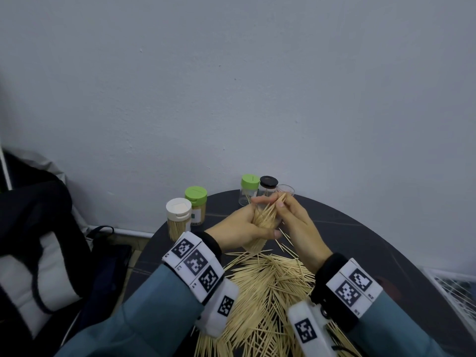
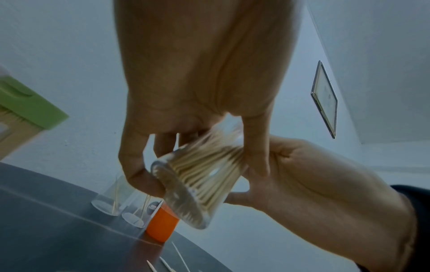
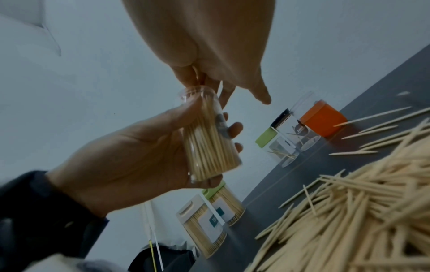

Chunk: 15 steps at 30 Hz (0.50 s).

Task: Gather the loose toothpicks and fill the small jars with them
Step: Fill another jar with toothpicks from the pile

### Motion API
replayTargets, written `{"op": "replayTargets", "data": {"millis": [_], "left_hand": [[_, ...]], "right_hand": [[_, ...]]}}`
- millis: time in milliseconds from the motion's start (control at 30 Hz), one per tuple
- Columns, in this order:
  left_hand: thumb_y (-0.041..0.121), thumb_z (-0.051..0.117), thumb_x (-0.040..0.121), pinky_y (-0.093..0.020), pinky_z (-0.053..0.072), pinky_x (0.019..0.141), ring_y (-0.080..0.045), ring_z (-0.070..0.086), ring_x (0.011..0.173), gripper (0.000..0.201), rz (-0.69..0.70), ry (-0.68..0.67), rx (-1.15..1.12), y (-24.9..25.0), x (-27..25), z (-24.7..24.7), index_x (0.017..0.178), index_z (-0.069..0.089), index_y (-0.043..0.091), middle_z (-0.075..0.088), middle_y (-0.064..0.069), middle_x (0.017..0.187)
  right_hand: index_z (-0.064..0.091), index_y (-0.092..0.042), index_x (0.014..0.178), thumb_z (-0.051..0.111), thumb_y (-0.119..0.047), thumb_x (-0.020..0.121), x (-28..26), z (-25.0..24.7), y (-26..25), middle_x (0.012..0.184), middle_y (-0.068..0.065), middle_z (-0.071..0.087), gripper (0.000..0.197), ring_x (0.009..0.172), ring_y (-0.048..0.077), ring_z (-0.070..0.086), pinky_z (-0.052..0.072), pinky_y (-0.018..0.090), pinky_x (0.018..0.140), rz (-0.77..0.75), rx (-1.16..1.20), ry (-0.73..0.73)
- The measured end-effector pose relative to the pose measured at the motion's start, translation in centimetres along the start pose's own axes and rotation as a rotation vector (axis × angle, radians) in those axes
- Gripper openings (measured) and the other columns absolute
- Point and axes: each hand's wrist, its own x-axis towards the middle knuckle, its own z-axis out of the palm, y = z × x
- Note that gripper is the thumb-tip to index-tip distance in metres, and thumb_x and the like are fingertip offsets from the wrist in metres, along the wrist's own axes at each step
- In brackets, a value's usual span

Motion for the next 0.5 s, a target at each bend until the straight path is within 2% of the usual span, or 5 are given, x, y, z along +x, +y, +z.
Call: {"op": "replayTargets", "data": {"millis": [67, 133, 267, 367, 500], "left_hand": [[0.005, 0.066, 0.085, -0.004, 0.044, 0.073, 0.005, 0.056, 0.084, 0.043, 0.000, 0.002, 0.003, 0.06, -0.03, -0.06, 0.117, 0.043, 0.022, 0.058, 0.011, 0.095], [0.011, 0.067, 0.084, -0.010, 0.045, 0.078, -0.001, 0.057, 0.089, 0.040, -0.019, 0.006, 0.040, 0.00, -0.02, -0.12, 0.115, 0.045, 0.022, 0.059, 0.009, 0.096], [0.013, 0.068, 0.084, -0.008, 0.043, 0.070, 0.003, 0.055, 0.083, 0.038, -0.046, -0.001, 0.043, -0.14, 0.03, -0.19, 0.114, 0.046, 0.019, 0.058, 0.011, 0.092], [0.010, 0.067, 0.085, -0.003, 0.043, 0.067, 0.003, 0.054, 0.080, 0.035, -0.037, 0.011, 0.033, -0.12, 0.04, -0.19, 0.112, 0.047, 0.017, 0.058, 0.010, 0.090], [0.008, 0.065, 0.086, -0.002, 0.044, 0.066, 0.003, 0.055, 0.081, 0.030, -0.034, 0.039, 0.019, -0.02, -0.02, -0.30, 0.109, 0.048, 0.019, 0.059, 0.010, 0.090]], "right_hand": [[0.054, -0.012, 0.109, 0.031, -0.013, 0.100, -0.09, -0.08, -0.09, 0.105, 0.000, 0.070, 0.025, 0.107, 0.013, 0.062, 0.050, 0.022, 0.087, -0.043, 0.020, -0.027], [0.049, -0.009, 0.119, 0.030, -0.010, 0.100, -0.03, -0.33, -0.20, 0.104, 0.001, 0.069, 0.026, 0.104, 0.009, 0.062, 0.049, 0.017, 0.083, -0.075, 0.011, -0.052], [0.060, -0.002, 0.112, 0.033, -0.011, 0.099, 0.19, -0.54, -0.32, 0.107, -0.007, 0.066, 0.031, 0.106, 0.003, 0.059, 0.045, 0.013, 0.085, -0.115, -0.125, -0.074], [0.063, -0.004, 0.114, 0.034, -0.013, 0.099, 0.24, -0.61, -0.15, 0.113, -0.003, 0.065, 0.033, 0.108, 0.004, 0.059, 0.046, 0.013, 0.086, -0.110, -0.169, -0.077], [0.059, -0.014, 0.124, 0.038, -0.017, 0.098, 0.10, -0.68, -0.10, 0.125, -0.005, 0.060, 0.034, 0.118, 0.006, 0.054, 0.045, 0.022, 0.099, -0.073, -0.214, -0.127]]}}
